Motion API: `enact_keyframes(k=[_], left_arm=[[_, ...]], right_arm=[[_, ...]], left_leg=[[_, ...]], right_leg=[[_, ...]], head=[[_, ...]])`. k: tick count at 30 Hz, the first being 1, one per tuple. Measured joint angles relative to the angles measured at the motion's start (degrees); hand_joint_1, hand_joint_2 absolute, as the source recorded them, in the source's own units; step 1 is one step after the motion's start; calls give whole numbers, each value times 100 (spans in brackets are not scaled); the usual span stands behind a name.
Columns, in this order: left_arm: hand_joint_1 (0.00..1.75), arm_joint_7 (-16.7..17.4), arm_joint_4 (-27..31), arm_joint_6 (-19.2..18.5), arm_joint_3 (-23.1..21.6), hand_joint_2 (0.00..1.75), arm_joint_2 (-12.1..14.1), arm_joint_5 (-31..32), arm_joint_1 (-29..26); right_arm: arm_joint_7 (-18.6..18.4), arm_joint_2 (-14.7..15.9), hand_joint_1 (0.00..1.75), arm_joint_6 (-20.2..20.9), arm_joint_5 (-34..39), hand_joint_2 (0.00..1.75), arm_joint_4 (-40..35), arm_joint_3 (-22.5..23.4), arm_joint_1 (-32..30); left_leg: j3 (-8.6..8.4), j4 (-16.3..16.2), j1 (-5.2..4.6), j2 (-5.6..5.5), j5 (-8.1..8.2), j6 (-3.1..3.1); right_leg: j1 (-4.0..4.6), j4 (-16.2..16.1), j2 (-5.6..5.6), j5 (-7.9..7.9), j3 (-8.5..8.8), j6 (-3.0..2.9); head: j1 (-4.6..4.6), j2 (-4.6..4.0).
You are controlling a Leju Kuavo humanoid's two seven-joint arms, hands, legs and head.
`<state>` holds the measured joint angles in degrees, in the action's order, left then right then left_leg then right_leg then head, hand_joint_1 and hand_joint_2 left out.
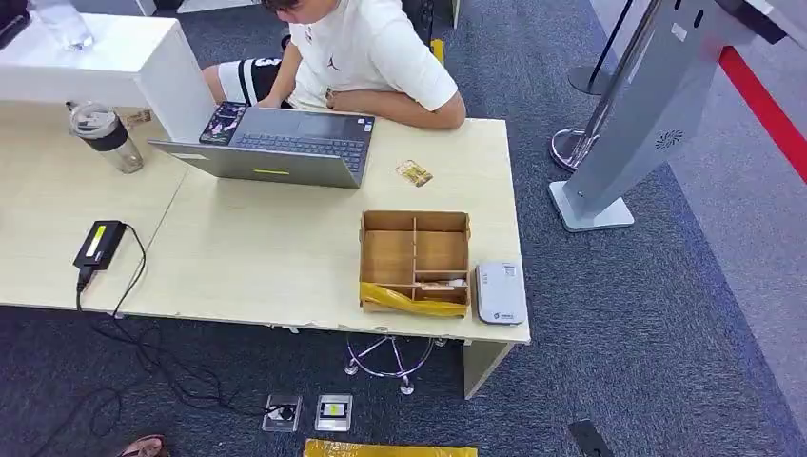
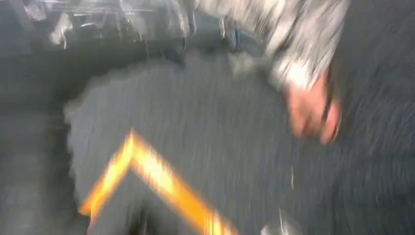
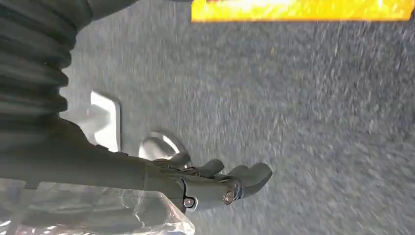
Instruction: Pass the card to the sensor for recognition and then transmit it.
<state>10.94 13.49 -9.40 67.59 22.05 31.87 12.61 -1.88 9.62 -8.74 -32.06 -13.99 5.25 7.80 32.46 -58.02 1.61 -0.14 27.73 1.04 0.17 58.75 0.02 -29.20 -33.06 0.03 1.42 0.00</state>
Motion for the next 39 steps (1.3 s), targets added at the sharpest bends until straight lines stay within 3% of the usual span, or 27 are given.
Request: enact_keyframes(k=[2,3,9,11,15,17,19,21,23,25,27,32,39], left_arm=[[0,324,-26,-764,272,175,-28,-433,21],[0,397,-37,-964,381,175,-31,-468,24],[0,554,-55,-1332,922,175,-28,-724,53],[0,580,-68,-1656,1077,175,-26,-829,52],[0,735,-85,-2727,1212,175,15,-929,51],[0,855,-98,-3009,1251,175,50,-916,52],[0,1264,-114,-3385,1311,175,90,-1041,48],[0,2227,-159,-4243,1376,175,166,-1331,47],[0,2743,-264,-5018,1459,175,262,-1360,42],[0,2856,-374,-5684,1490,175,376,-1103,40],[0,2869,-424,-6089,1494,175,496,-816,40],[0,2869,-457,-6372,1492,175,632,-420,42],[0,2716,-470,-6363,1483,175,735,-392,39]], right_arm=[[-37,-24,0,-6,72,175,6,161,-4],[-52,-33,0,-13,87,175,7,238,-4],[-129,-83,0,-4,129,175,9,562,-18],[-195,-90,0,77,133,175,22,660,-17],[-223,-92,0,402,-114,175,42,703,-18],[-223,-85,0,466,-199,175,44,717,-18],[-232,-74,0,538,-260,175,44,734,-18],[-267,-63,0,689,-333,175,44,736,-16],[-264,-61,0,921,-487,175,44,734,-16],[-221,-35,0,1130,-695,175,46,725,-17],[-182,0,0,1222,-839,175,46,712,-17],[-157,31,0,1241,-964,175,46,671,-18],[-160,37,0,1230,-1016,175,50,636,-18]], left_leg=[[-1,0,1,0,0,0],[-1,0,1,0,0,0],[-2,0,1,1,0,0],[-2,0,0,0,0,0],[-2,0,0,1,0,0],[-2,0,0,2,0,0],[-2,0,0,3,0,0],[-1,0,0,2,0,0],[-1,0,0,1,0,0],[-1,0,1,1,0,0],[-2,0,1,2,0,0],[-2,0,1,2,0,0],[-2,0,0,2,0,0]], right_leg=[[1,0,1,0,1,0],[1,0,0,0,1,0],[1,1,3,0,0,0],[1,1,1,0,1,0],[0,1,2,0,1,0],[0,1,3,0,0,0],[0,1,3,0,0,0],[0,1,2,0,1,0],[1,1,1,0,2,0],[1,2,1,0,1,0],[1,2,2,0,0,0],[1,2,3,0,-1,-1],[1,2,3,0,0,-1]], head=[[4,0],[2,0],[0,0],[2,0],[0,0],[2,0],[0,0],[0,0],[2,0],[-2,0],[0,0],[-2,0],[2,0]])
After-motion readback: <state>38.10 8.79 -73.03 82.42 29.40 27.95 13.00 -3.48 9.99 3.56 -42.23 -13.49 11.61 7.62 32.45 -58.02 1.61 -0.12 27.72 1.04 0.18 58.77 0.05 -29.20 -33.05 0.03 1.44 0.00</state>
